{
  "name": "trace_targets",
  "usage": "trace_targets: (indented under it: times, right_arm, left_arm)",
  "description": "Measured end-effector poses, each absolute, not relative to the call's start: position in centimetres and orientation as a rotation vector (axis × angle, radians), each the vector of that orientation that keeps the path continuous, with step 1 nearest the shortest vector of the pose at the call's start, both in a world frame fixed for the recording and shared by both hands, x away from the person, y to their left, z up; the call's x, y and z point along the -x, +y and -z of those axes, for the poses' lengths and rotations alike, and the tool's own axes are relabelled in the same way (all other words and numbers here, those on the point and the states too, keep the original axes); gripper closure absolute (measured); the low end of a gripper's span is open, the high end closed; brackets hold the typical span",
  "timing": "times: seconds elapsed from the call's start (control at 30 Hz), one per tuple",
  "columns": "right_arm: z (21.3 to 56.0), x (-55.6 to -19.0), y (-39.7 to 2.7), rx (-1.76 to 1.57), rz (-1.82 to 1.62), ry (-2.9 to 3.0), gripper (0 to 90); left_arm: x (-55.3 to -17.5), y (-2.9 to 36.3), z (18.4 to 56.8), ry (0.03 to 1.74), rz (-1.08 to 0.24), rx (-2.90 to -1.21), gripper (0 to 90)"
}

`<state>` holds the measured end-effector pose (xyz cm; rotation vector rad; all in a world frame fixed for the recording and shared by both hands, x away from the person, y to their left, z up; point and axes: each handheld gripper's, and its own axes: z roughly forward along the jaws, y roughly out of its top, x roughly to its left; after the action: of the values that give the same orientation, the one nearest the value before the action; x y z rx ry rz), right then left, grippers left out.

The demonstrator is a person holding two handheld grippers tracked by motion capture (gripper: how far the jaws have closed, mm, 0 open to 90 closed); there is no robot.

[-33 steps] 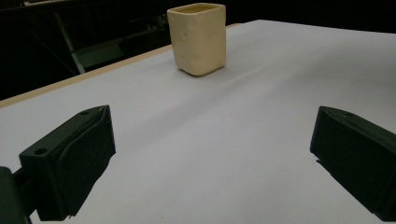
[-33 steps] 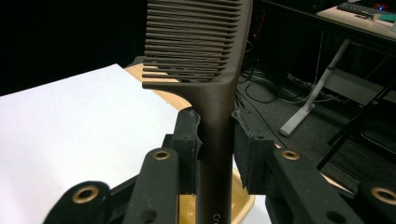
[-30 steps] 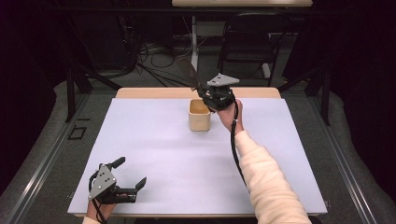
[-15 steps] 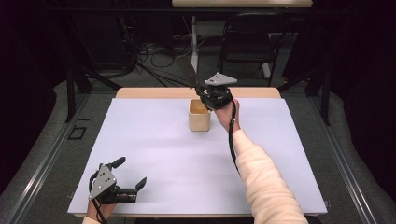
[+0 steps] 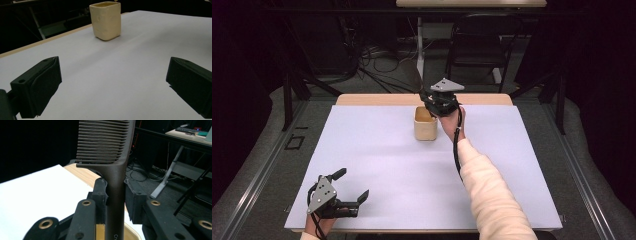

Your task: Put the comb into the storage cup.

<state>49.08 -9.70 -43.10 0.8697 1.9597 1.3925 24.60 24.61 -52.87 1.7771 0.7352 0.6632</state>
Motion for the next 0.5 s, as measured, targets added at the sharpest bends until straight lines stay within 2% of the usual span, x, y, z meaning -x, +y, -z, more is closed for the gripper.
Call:
trace_targets:
  times: [0.5]
  right_arm:
    - [43.92,-49.22,-9.17,-0.868,-1.405,1.957,71.7]
  left_arm:
    - [-24.58,24.6,52.86,0.735,-0.663,-1.778,0.1]
